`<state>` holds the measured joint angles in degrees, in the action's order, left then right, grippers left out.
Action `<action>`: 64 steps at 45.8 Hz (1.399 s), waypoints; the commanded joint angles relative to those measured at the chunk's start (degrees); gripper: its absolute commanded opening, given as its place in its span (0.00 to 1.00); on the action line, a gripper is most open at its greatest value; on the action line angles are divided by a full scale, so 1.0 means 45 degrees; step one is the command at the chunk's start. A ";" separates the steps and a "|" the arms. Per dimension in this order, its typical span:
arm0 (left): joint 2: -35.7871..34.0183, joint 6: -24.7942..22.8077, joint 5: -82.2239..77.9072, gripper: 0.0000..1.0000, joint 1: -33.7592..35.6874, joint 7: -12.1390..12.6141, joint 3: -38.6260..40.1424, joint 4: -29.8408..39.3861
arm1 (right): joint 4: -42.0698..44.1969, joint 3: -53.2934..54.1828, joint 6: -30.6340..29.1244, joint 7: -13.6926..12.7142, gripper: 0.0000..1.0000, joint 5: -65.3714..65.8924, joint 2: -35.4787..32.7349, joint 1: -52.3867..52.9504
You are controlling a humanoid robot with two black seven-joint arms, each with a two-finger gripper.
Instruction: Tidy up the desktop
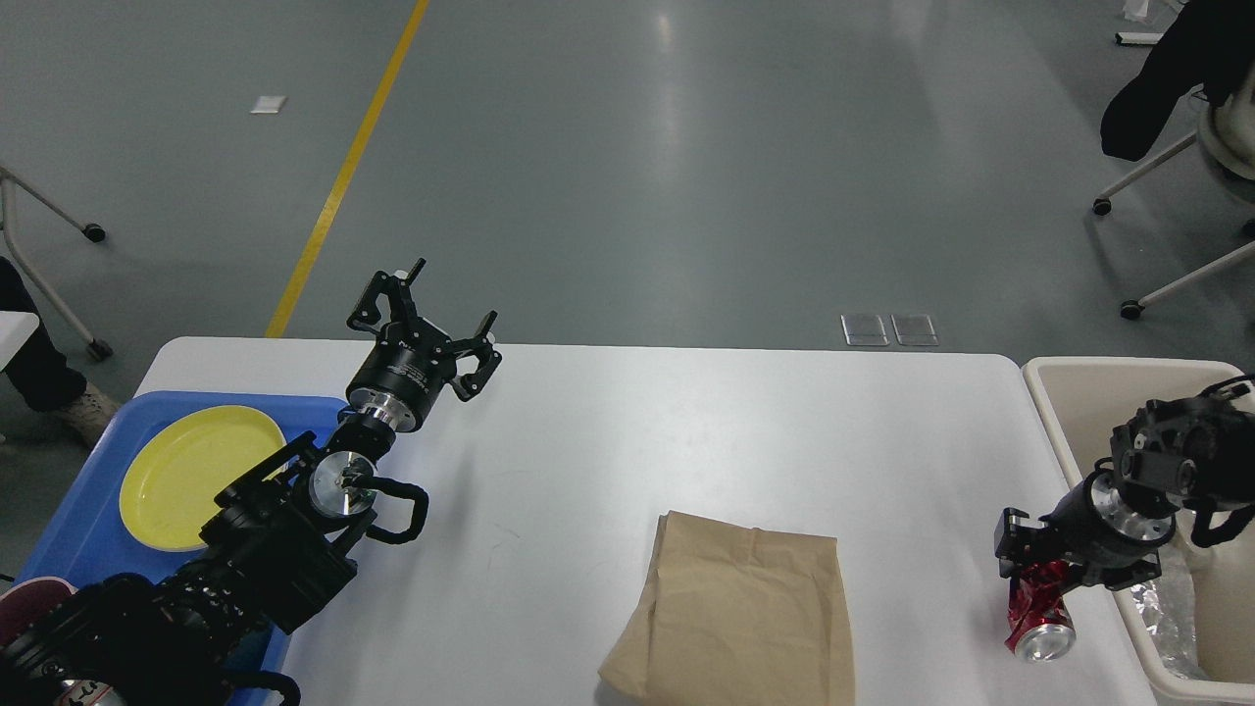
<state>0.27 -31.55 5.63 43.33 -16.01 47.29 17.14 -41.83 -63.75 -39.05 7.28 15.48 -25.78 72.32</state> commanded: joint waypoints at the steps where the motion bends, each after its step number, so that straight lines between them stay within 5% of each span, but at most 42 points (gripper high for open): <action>1: -0.0001 0.0000 -0.0001 0.98 0.0000 0.0003 0.0000 0.0000 | -0.0294 -0.0987 -0.1768 0.0003 0.00 0.0018 -0.0364 0.1699; 7: -0.0001 0.0000 -0.0001 0.98 0.0000 0.0003 0.0000 0.0000 | -0.0607 -0.2314 -0.3487 -0.0036 0.00 0.0115 -0.0638 0.4451; 19: -0.0001 0.0000 -0.0001 0.98 0.0000 0.0003 0.0000 0.0000 | -0.0353 -0.3567 -0.3544 -0.0095 0.00 0.0954 -0.0482 0.9883; 34: -0.0001 0.0000 -0.0001 0.98 0.0000 0.0003 0.0000 0.0000 | 0.1385 -0.4075 -0.3394 -0.0095 0.00 0.1053 -0.1574 0.9517; 52: -0.0001 0.0000 -0.0001 0.98 0.0000 -0.0017 0.0000 0.0000 | 0.1443 -0.3217 0.6505 -0.0017 0.00 0.0781 -0.4251 0.5143; 64: -0.0001 0.0000 -0.0001 0.98 0.0000 0.0003 0.0000 0.0000 | 0.2966 0.0062 0.9966 0.0120 0.00 -0.1406 -0.4213 -0.0051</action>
<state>0.27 -31.55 5.63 43.33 -16.01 47.28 17.14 -31.93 -70.53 0.97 7.63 13.65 -45.28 81.98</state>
